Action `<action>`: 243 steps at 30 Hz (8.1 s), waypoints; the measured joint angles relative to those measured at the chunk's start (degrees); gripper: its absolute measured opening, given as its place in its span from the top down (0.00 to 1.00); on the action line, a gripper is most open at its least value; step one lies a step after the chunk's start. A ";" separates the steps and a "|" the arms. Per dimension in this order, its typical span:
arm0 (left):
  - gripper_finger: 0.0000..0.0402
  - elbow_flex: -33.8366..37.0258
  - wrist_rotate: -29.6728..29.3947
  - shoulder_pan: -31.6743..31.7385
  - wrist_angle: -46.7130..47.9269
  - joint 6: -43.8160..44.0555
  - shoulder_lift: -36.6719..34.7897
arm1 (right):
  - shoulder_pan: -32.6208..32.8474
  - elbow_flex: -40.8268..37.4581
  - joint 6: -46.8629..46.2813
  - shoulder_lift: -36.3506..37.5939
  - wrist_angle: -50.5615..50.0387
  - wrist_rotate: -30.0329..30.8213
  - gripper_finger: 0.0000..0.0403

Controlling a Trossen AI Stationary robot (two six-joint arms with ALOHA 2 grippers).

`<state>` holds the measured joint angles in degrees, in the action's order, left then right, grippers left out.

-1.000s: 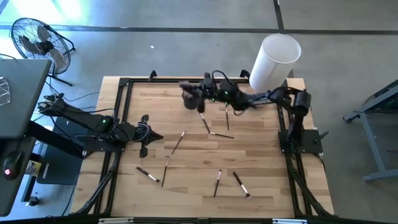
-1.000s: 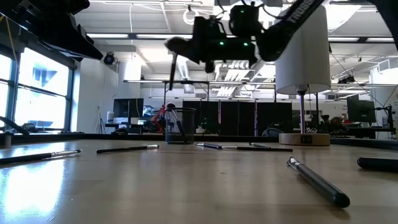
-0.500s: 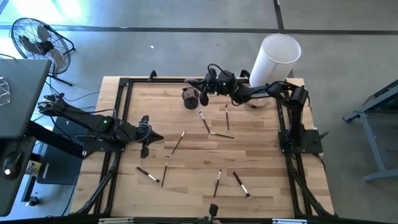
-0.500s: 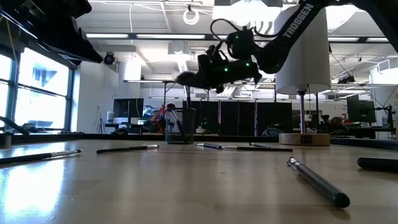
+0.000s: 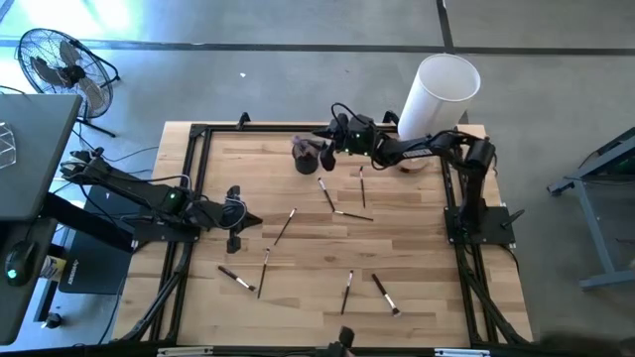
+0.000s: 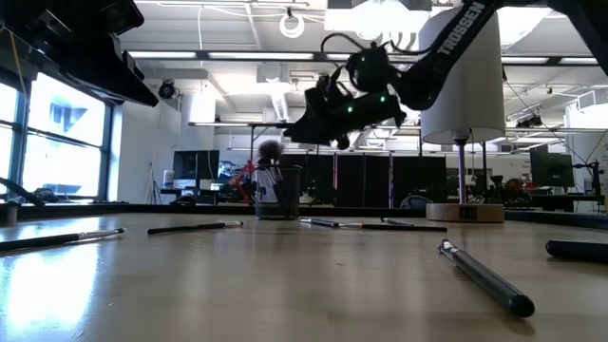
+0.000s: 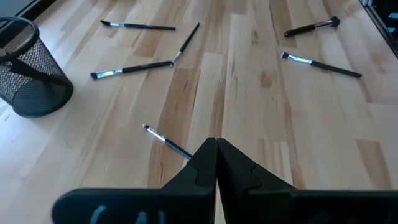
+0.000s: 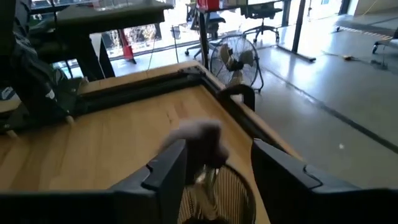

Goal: Put items in baskets/containers
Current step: Put the eyeshadow brush into the pen holder, then put the brow brush into the pen holder

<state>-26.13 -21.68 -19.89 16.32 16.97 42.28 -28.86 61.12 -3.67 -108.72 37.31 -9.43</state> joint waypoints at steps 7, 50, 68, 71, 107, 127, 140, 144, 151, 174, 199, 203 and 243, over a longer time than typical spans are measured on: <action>1.00 0.00 3.62 -0.02 0.08 -0.17 -0.02 | 2.97 0.06 3.41 11.82 -18.60 7.29 0.60; 1.00 -24.08 6.63 -0.02 25.76 64.04 32.40 | 49.82 -23.50 -57.33 40.60 -81.88 33.83 0.99; 1.00 -24.09 13.70 -0.02 23.90 72.06 44.09 | 52.68 -23.50 -55.42 40.58 -82.50 36.63 1.00; 1.00 -24.11 15.42 0.00 23.56 72.47 45.55 | 52.65 -23.50 -55.86 40.56 -82.41 36.89 1.00; 0.75 -24.28 15.25 0.40 19.10 75.62 53.57 | 52.65 -23.50 -54.82 40.54 -79.42 37.94 1.00; 1.00 -28.03 12.32 -1.96 19.75 74.84 52.80 | 54.96 -23.50 -54.36 40.53 -79.31 37.62 0.99; 1.00 -49.02 0.05 3.92 21.31 26.38 49.71 | 56.24 -23.47 -51.77 40.53 -70.28 40.98 1.00; 1.00 -52.06 0.63 9.35 10.57 6.79 49.70 | 56.24 -23.47 -51.77 40.53 -69.57 41.00 1.00; 1.00 -44.12 16.77 20.40 -14.97 -15.03 47.41 | 56.24 -23.47 -54.48 40.53 -69.57 44.34 1.00; 1.00 -15.01 49.39 63.29 -70.83 -18.05 44.03 | 38.90 -23.47 -58.00 40.53 -62.45 46.18 1.00; 0.64 -14.88 53.79 63.76 -67.05 -16.64 49.36 | 32.59 -23.47 -54.32 40.53 -59.29 42.21 0.99; 0.61 -14.91 53.06 61.79 -67.08 -13.85 44.95 | 32.61 -23.47 -51.72 40.53 -59.29 40.08 0.99; 1.00 -26.46 6.93 7.53 15.94 0.04 24.21 | 28.75 -12.17 -34.57 32.29 -51.71 33.09 1.00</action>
<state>-52.59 -14.75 -12.36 32.27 17.01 66.50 -0.12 48.95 -38.24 -76.43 -14.40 23.66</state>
